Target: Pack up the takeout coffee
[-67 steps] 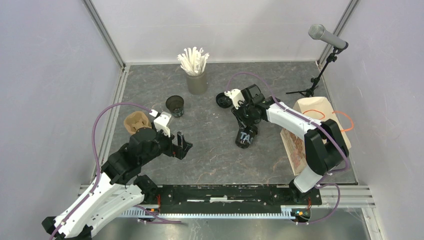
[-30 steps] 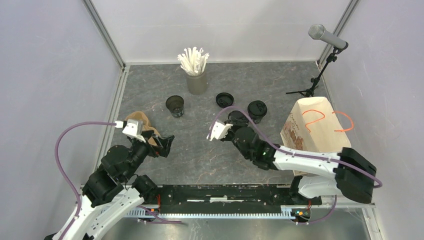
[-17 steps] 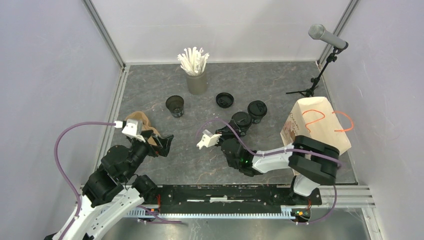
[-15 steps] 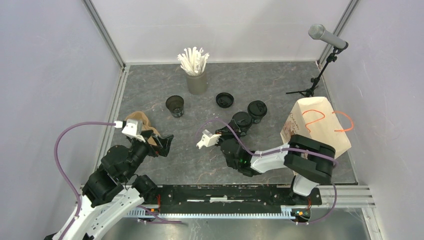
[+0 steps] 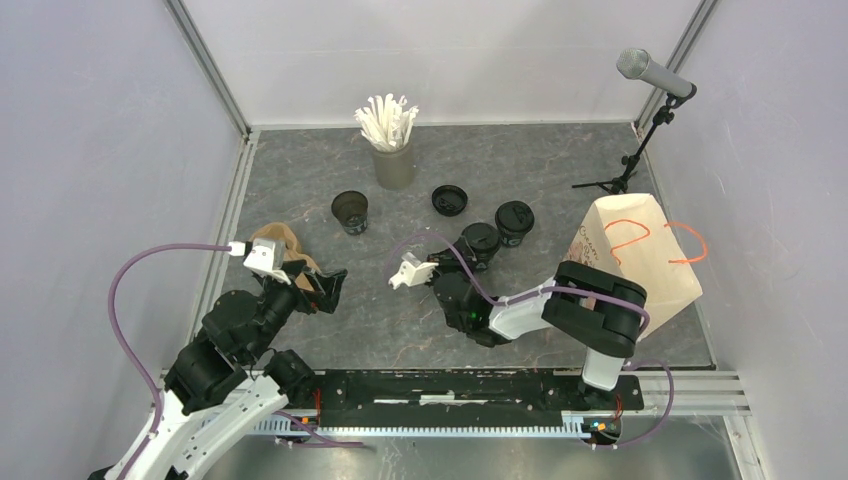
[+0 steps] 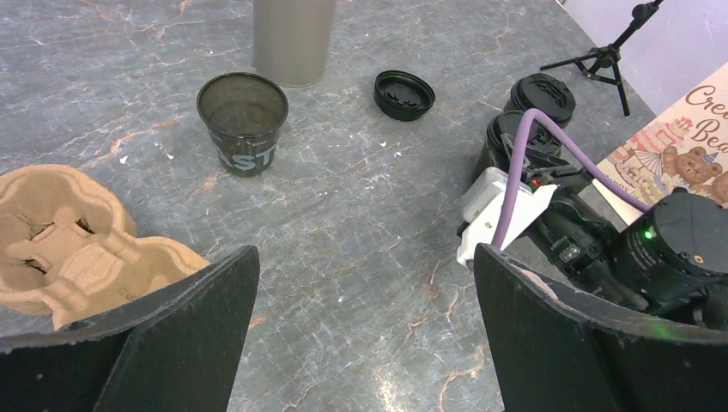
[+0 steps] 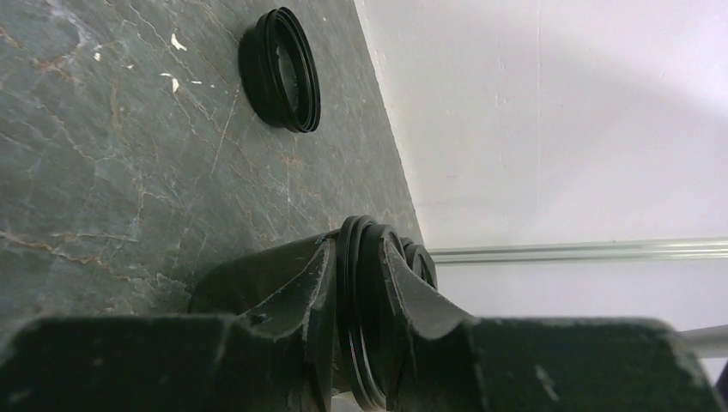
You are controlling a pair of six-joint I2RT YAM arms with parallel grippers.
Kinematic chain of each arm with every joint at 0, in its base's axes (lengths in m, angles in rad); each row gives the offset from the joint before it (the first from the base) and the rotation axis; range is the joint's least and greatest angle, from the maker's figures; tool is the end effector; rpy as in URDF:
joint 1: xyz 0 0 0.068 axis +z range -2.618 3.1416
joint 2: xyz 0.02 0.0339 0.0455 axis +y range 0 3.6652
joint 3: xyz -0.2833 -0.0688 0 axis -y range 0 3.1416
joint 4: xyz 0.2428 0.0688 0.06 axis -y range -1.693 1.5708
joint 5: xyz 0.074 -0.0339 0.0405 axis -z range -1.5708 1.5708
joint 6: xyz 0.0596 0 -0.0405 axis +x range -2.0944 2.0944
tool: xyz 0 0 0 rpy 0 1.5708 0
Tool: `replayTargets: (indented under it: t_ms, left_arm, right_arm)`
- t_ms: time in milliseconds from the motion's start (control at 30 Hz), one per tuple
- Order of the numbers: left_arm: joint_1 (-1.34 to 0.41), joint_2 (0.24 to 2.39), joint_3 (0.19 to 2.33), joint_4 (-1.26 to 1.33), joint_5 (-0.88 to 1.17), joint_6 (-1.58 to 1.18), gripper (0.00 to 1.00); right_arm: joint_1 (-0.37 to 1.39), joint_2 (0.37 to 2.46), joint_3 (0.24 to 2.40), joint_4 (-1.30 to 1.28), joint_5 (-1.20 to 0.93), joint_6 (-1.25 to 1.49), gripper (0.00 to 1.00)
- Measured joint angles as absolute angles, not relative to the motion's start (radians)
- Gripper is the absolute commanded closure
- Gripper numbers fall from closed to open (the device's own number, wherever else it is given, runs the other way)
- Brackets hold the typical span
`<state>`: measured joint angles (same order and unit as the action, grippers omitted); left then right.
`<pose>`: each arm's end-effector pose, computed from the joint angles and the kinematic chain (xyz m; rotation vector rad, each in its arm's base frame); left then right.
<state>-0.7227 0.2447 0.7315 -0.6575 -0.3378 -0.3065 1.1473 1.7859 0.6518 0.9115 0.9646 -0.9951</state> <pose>0.0581 -0.0249 0.3266 0.1147 1.7504 -0.4621 0.1855 0.2924 0.1718 -1.0964 1.3697 -0.7466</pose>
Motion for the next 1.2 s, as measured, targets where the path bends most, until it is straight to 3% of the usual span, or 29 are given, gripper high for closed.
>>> replayTargets:
  t_ms: [533,967,1200]
  left_arm:
    - [-0.723,0.251,0.732,-0.658,-0.34,-0.307,0.0]
    - [-0.723,0.258,0.731,-0.659,-0.34,-0.307,0.0]
    - [-0.723,0.27,0.732,-0.659,-0.34,-0.307,0.0]
  right_arm:
    - [1.06,1.87,0.689,0.999,0.925,-0.983,0.69]
    - [1.052,1.874,0.692,1.018,0.92,-0.963,0.42]
    - [1.056,1.758,0.693,0.892,0.872,-0.867,0.3]
